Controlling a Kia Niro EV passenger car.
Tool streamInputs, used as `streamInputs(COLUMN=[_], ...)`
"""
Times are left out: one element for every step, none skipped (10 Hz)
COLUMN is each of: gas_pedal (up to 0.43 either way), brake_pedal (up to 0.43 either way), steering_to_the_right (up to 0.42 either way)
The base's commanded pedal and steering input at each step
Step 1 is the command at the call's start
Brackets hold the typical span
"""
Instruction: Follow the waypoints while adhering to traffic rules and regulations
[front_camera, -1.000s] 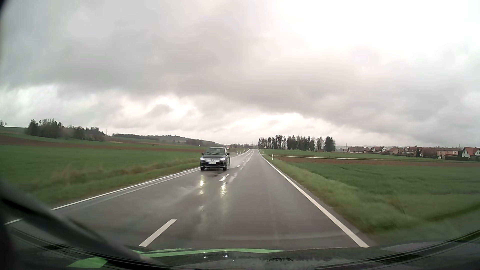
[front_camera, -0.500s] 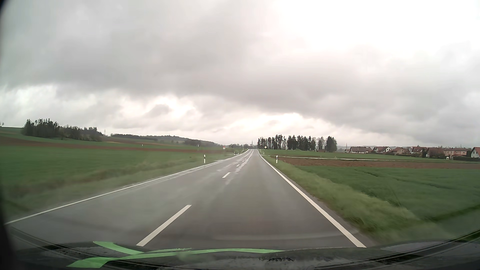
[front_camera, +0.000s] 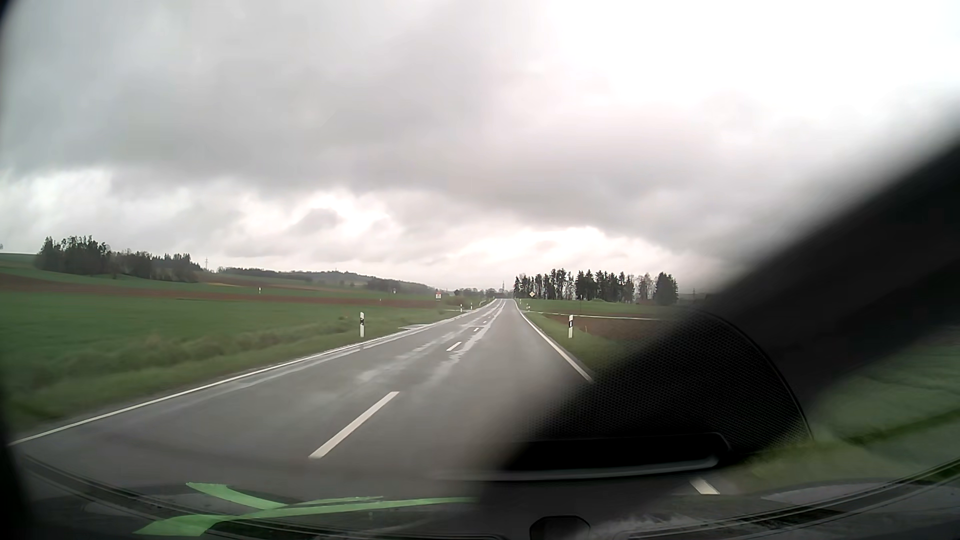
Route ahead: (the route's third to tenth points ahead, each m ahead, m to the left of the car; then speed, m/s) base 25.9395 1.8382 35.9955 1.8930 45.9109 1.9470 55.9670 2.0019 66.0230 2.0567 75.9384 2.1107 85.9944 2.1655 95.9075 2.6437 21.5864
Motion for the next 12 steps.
streamInputs(gas_pedal=[0.138, 0.098, 0.059, 0.059, 0.059, 0.067, 0.098, 0.138, 0.138, 0.150, 0.157, 0.157], brake_pedal=[0.000, 0.000, 0.000, 0.000, 0.000, 0.000, 0.000, 0.000, 0.000, 0.000, 0.000, 0.000], steering_to_the_right=[0.000, 0.000, 0.000, 0.000, 0.000, 0.000, 0.000, 0.000, 0.000, 0.000, 0.000, 0.000])
